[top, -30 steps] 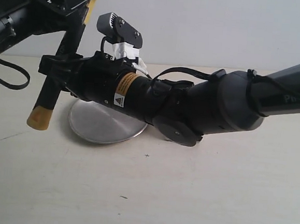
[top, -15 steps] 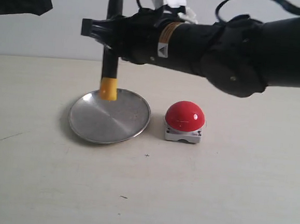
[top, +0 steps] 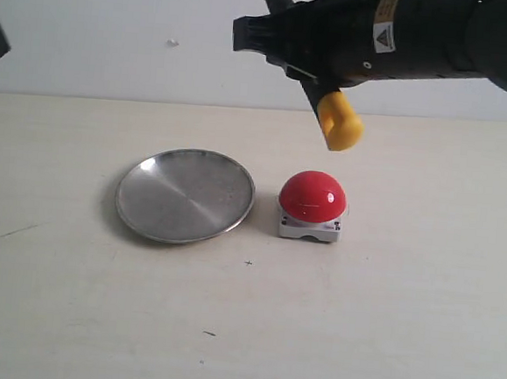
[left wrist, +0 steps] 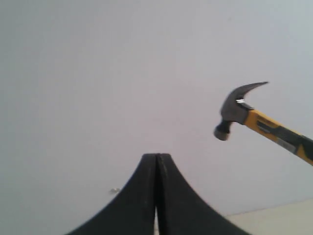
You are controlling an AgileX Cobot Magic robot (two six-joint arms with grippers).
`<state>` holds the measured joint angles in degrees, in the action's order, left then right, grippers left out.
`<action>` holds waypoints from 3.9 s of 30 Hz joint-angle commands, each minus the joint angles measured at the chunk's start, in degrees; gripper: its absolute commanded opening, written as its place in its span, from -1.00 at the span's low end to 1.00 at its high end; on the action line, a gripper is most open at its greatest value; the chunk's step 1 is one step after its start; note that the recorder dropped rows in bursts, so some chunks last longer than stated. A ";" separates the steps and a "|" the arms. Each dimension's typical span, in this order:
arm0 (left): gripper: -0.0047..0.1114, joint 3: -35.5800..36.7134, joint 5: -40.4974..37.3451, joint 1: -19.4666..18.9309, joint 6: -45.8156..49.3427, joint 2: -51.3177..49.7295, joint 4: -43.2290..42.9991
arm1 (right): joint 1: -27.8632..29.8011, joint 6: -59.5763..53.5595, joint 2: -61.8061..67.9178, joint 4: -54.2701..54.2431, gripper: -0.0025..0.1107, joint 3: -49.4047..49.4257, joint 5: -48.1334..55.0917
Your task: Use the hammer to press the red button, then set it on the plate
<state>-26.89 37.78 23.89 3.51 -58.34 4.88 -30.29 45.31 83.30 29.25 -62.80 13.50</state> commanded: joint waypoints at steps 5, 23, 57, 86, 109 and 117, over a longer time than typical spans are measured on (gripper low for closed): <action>-0.92 18.08 5.59 0.03 2.51 19.64 9.23 | 0.07 -1.80 -10.35 1.56 -0.96 8.96 -3.21; -0.92 15.38 -34.30 -7.48 23.44 52.89 24.11 | -0.05 -1.80 -29.98 -1.72 -0.96 21.94 -2.68; -0.92 26.89 -39.47 -14.86 14.00 54.93 23.87 | 2.93 -1.36 -18.21 1.74 -0.96 33.50 -9.53; -0.92 26.89 -39.47 -14.86 14.00 54.93 23.87 | 7.11 -2.80 -7.18 4.70 -0.96 23.33 -6.10; -0.92 26.89 -39.47 -14.86 14.00 54.93 23.87 | 6.98 1.47 -15.73 5.08 -0.96 30.22 -18.40; -0.92 26.89 -39.47 -14.86 14.00 54.93 23.87 | 6.98 8.76 -10.39 1.86 -0.96 29.81 -42.75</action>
<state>-0.14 -1.62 9.16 17.76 -3.71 29.01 -23.51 52.67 70.43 33.13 -31.70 -16.12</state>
